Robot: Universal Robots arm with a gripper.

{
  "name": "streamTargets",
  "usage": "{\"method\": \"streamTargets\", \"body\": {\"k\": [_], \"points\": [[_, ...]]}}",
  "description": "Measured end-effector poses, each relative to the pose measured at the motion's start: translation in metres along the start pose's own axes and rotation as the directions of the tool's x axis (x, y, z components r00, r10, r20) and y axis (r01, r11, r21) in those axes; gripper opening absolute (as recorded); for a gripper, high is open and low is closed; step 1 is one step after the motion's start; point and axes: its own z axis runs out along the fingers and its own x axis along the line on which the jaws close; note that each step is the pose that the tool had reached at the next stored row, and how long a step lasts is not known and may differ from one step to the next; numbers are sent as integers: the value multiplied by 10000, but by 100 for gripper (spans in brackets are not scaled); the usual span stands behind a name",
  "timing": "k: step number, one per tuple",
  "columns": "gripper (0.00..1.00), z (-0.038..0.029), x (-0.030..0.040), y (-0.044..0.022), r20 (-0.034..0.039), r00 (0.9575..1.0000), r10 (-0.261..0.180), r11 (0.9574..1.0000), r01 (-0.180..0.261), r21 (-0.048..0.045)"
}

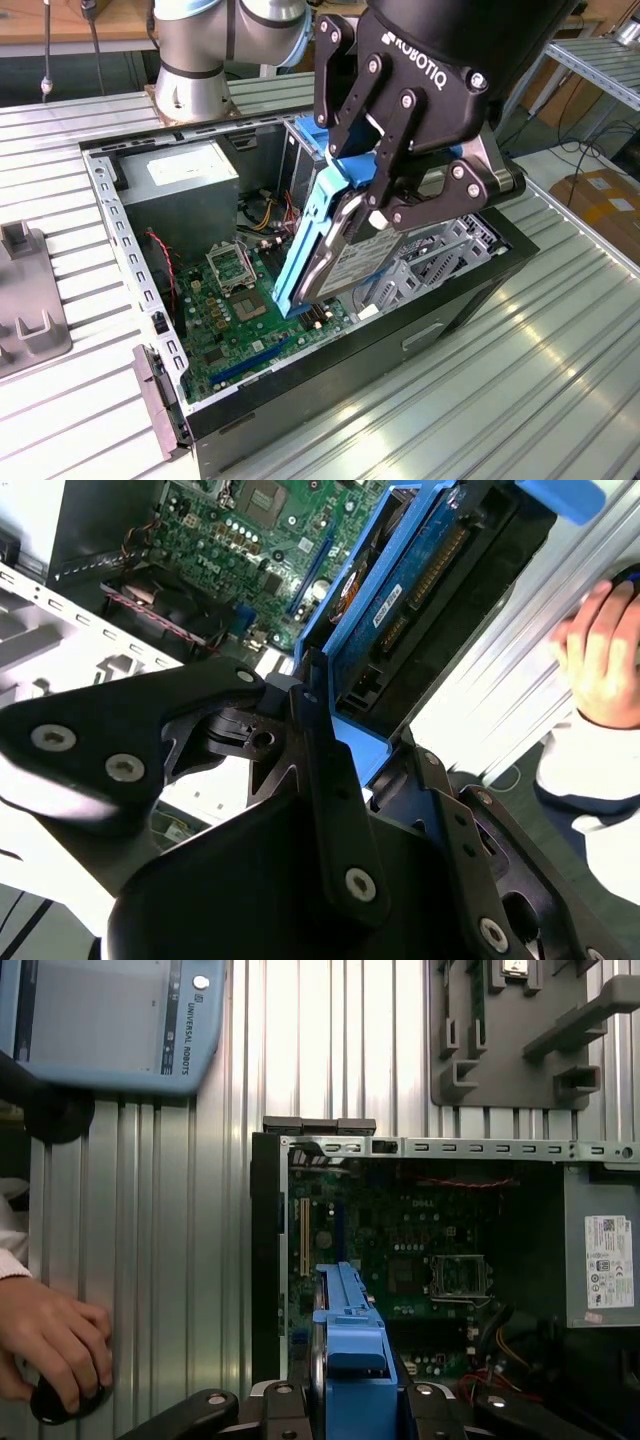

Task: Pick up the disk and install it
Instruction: 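Pick up the disk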

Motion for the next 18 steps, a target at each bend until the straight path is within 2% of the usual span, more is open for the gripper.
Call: {"method": "streamTargets", "body": {"k": [16, 18], "points": [[37, 3, 0, -122, -1, 10000, 0, 10000, 0, 0], [37, 6, 0, -157, 1, 10000, 0, 10000, 0, 0]]}}
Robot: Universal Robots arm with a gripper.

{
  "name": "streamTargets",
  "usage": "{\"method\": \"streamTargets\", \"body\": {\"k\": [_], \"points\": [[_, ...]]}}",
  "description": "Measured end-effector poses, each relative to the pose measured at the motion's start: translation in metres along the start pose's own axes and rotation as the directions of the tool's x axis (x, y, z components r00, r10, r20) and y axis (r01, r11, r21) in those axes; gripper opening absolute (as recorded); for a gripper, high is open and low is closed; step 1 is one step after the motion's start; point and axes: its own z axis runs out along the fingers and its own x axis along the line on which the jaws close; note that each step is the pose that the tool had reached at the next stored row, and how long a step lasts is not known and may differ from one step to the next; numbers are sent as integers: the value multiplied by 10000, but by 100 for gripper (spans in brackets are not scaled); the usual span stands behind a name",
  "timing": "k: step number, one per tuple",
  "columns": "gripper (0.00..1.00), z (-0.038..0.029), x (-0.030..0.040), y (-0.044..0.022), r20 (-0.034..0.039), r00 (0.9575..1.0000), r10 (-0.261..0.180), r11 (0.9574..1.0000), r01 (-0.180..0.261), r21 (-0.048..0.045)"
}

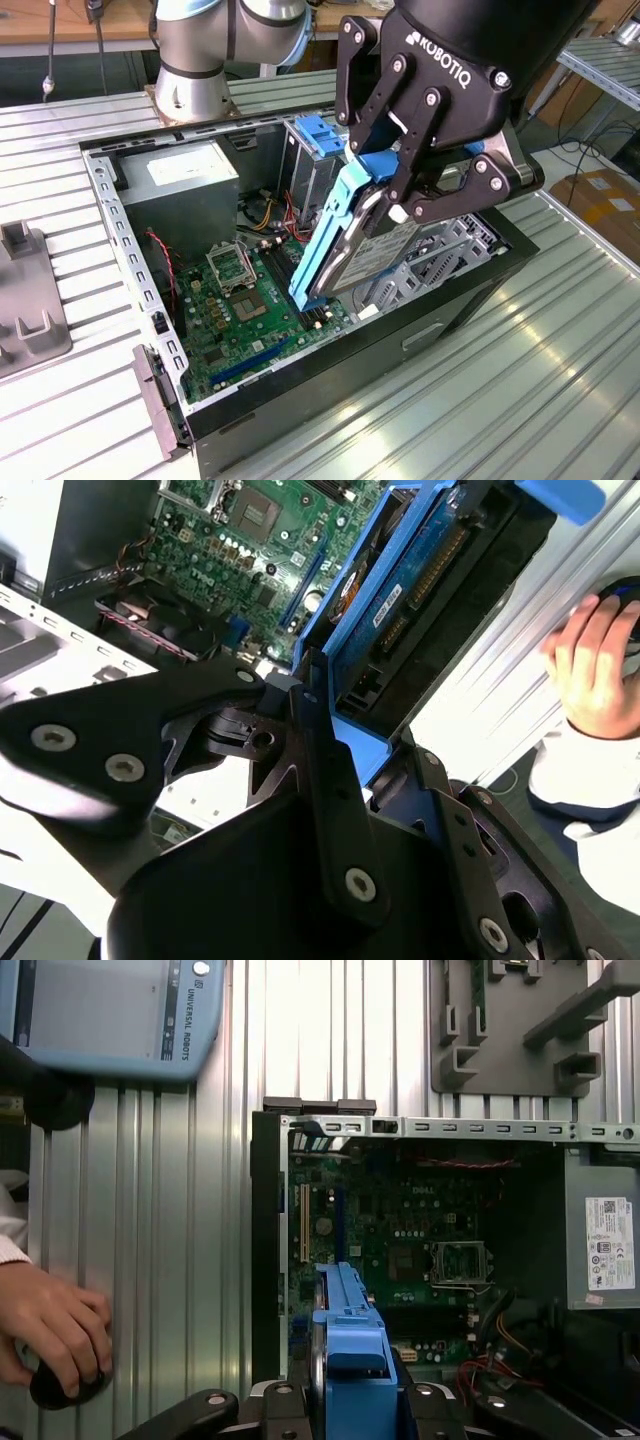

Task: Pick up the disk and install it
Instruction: 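Pick up the disk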

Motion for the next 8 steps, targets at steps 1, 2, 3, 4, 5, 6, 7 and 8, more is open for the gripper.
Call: {"method": "streamTargets", "body": {"k": [1, 2, 3, 4, 5, 6, 7, 8], "points": [[37, 0, 0, -9, -1, 10000, 1, 10000, -1, 0], [37, 0, 0, -18, -1, 10000, 0, 10000, 0, 0], [37, 0, 0, -26, -1, 10000, 0, 10000, 0, -1], [37, 1, 0, -37, -1, 10000, 0, 10000, 0, 0], [37, 1, 0, -44, -1, 10000, 0, 10000, 0, -1], [37, 1, 0, -56, -2, 10000, 0, 10000, 0, -1], [37, 2, 0, -64, -1, 10000, 0, 10000, 0, 0], [37, 2, 0, -77, -1, 10000, 0, 10000, 0, -1]]}}
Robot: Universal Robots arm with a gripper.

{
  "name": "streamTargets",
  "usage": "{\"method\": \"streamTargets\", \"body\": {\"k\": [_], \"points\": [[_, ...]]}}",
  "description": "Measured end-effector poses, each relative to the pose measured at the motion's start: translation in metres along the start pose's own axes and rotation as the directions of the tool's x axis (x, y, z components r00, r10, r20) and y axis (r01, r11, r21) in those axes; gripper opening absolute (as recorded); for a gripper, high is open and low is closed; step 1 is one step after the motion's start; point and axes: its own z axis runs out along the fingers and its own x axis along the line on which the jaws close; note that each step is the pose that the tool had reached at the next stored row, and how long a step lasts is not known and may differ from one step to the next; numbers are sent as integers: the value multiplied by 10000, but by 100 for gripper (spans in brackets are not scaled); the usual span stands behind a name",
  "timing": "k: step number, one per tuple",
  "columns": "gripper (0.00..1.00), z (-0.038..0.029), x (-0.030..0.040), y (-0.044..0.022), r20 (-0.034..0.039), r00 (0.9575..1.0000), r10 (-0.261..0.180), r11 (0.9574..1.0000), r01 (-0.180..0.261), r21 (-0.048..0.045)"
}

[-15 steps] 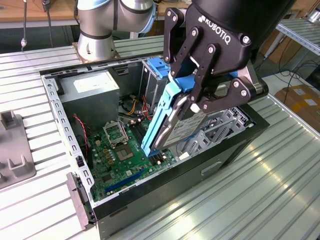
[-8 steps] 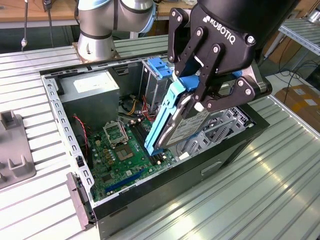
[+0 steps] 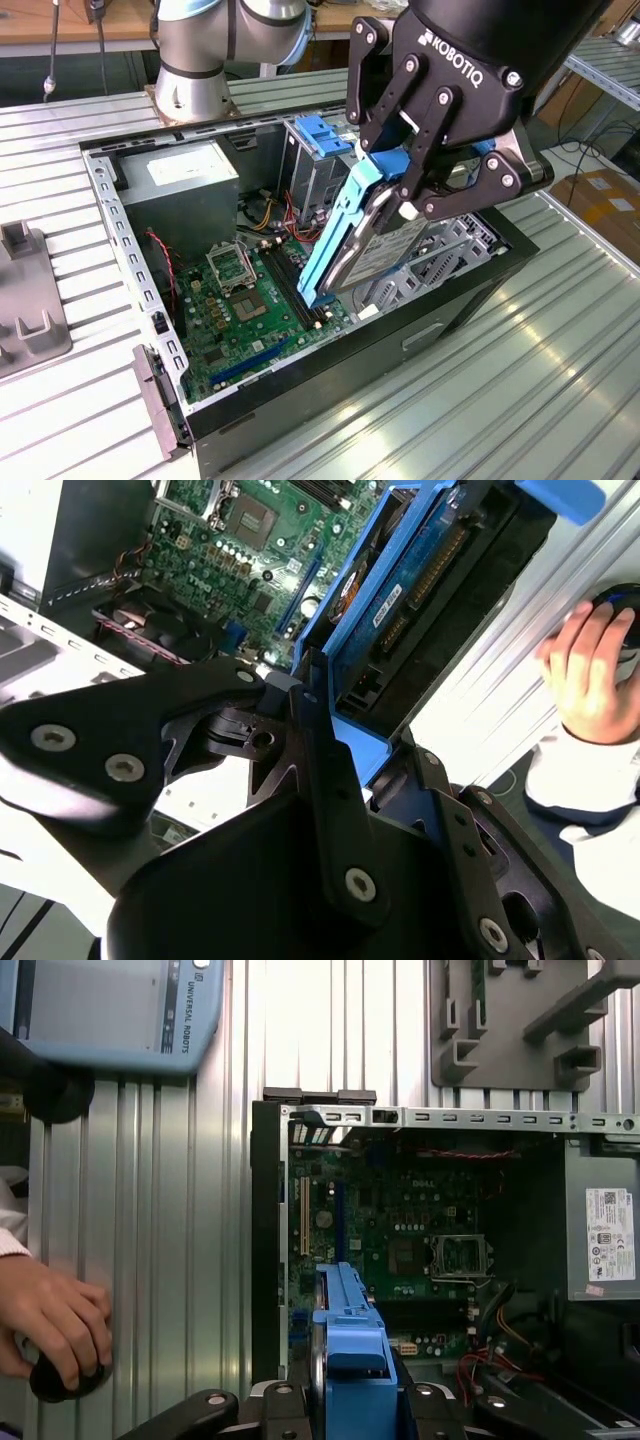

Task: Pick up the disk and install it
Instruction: 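Pick up the disk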

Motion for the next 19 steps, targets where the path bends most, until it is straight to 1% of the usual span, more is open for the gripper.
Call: {"method": "streamTargets", "body": {"k": [9, 11, 13, 15, 19], "points": [[37, 3, 0, -85, 0, 10000, 0, 10000, 0, 0], [37, 5, 0, -117, 1, 10000, 0, 10000, 0, 1], [37, 5, 0, -131, 0, 10000, 0, 10000, 0, 1], [37, 6, 0, -160, 0, 10000, 0, 10000, 0, 0], [37, 8, 0, -192, 0, 10000, 0, 10000, 0, 0]]}}
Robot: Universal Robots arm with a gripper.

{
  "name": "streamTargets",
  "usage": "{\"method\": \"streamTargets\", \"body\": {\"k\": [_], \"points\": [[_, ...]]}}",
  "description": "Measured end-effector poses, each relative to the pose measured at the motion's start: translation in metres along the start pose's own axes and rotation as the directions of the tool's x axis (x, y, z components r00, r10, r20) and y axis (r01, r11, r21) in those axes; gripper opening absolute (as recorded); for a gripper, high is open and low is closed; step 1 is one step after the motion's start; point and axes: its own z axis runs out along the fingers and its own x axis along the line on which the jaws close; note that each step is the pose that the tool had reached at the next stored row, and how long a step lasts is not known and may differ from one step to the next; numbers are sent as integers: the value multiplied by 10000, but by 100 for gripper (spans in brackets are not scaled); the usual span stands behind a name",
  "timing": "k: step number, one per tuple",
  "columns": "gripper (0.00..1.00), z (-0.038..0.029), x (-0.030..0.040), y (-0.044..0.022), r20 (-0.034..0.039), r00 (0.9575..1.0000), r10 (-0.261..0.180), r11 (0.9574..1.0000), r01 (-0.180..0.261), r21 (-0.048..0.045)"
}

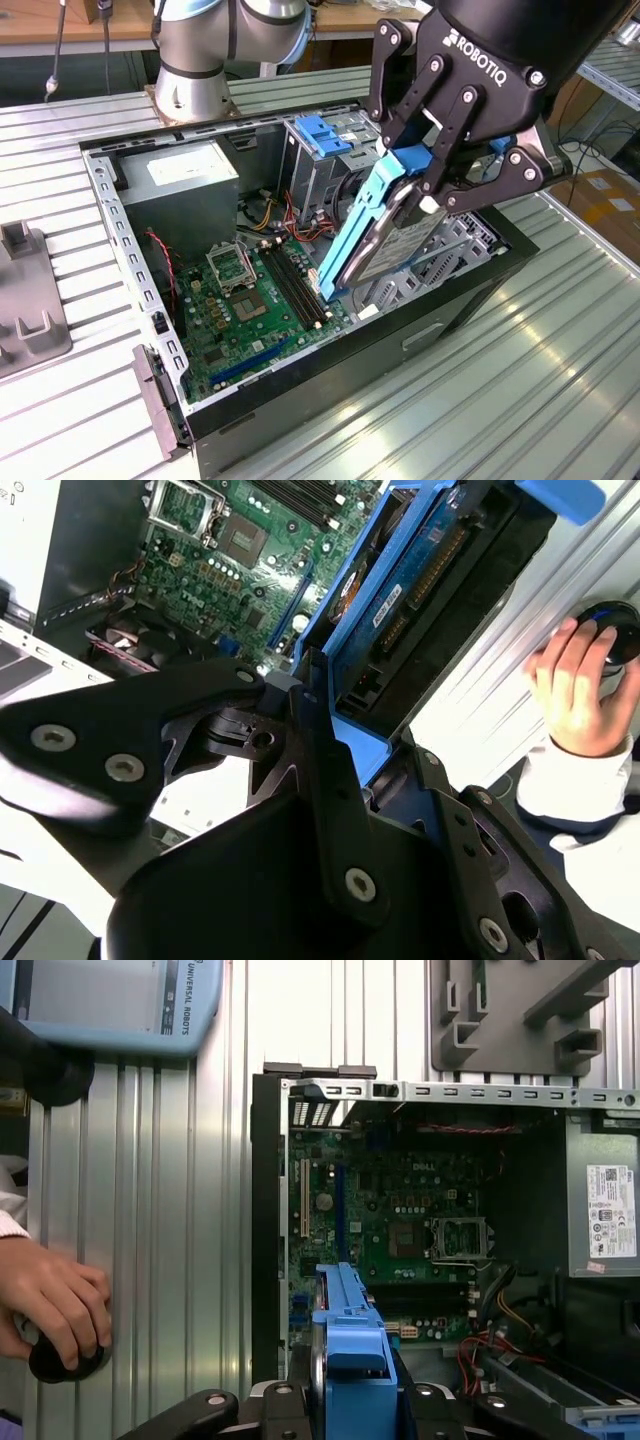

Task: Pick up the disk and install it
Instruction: 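Pick up the disk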

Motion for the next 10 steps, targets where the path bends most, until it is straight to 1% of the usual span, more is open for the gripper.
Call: {"method": "streamTargets", "body": {"k": [10], "points": [[37, 0, 15, -117, -1, 10000, 0, 10000, 0, 0]]}}
